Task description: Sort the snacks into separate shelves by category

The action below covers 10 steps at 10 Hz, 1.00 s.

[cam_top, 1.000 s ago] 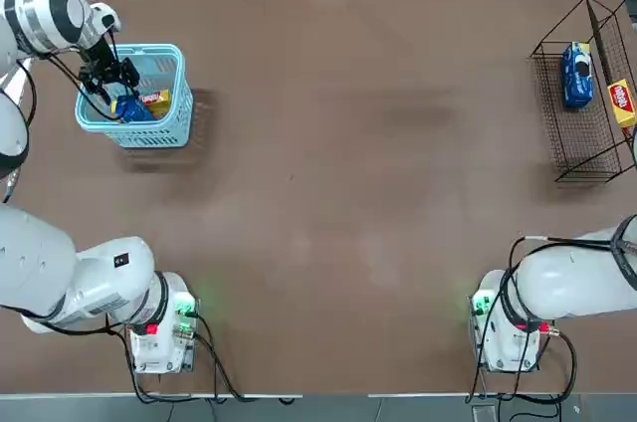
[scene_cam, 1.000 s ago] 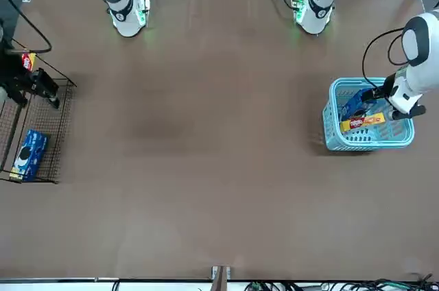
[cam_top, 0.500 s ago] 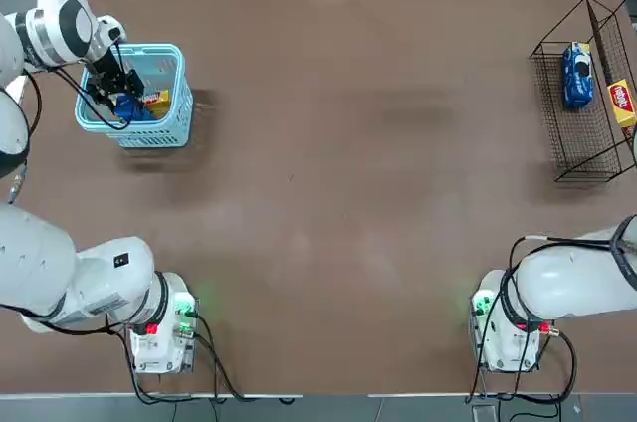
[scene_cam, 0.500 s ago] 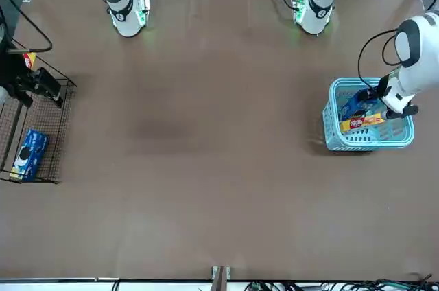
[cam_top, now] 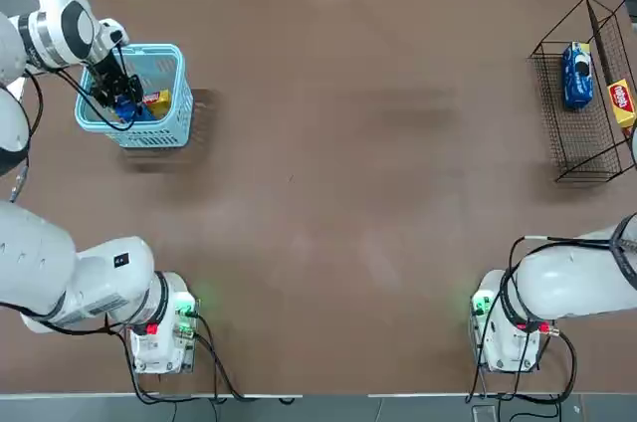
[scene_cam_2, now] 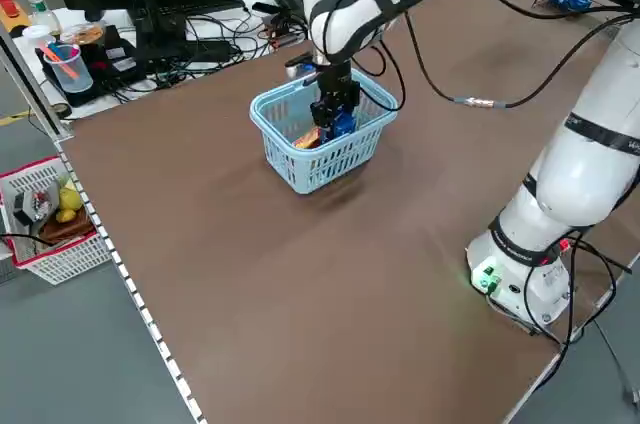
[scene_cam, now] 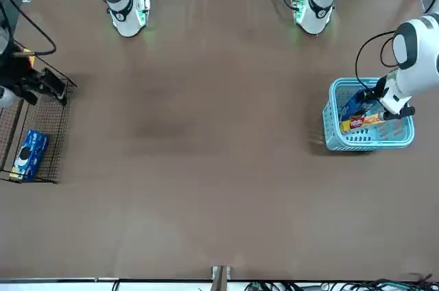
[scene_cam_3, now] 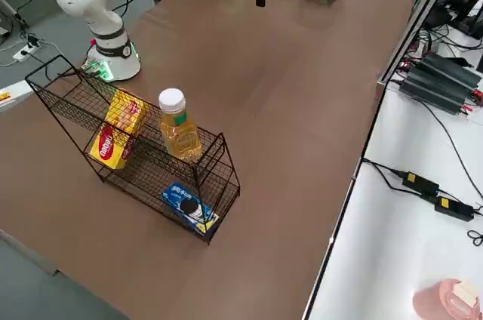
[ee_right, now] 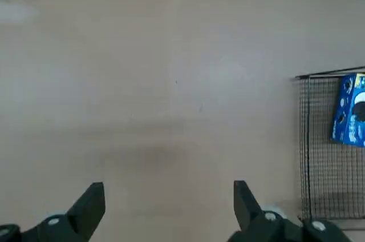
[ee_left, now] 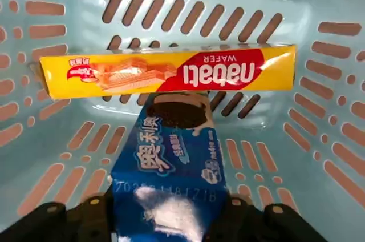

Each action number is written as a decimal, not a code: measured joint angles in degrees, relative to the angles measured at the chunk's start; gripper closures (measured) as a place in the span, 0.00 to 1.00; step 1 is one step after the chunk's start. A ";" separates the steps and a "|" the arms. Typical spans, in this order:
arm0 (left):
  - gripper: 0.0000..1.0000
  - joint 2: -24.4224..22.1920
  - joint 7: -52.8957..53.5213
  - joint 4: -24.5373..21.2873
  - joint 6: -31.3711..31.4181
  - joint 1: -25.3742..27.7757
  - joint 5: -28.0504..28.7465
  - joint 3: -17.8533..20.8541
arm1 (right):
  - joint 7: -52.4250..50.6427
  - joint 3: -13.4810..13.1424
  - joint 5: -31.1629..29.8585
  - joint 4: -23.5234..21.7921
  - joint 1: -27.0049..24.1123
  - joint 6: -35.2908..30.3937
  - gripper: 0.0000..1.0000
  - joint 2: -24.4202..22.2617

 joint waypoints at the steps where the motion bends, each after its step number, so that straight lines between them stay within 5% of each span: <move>1: 0.44 -0.07 0.13 1.06 -1.66 0.04 0.00 0.03 | -0.02 0.02 0.02 0.00 0.03 -1.26 0.00 0.01; 4: 0.47 -0.57 0.18 7.29 -9.98 0.10 0.00 0.07 | -0.03 0.07 0.06 0.00 0.07 -1.90 0.01 0.01; 8: 0.48 -1.69 -1.29 27.35 -30.69 0.00 -0.02 -0.15 | -0.03 -0.03 0.06 0.00 0.01 -3.75 0.00 0.03; 10: 0.48 -1.84 -9.23 33.27 -35.42 -0.43 -0.60 -4.21 | -0.03 -0.10 0.07 0.00 -0.10 -3.80 0.00 0.05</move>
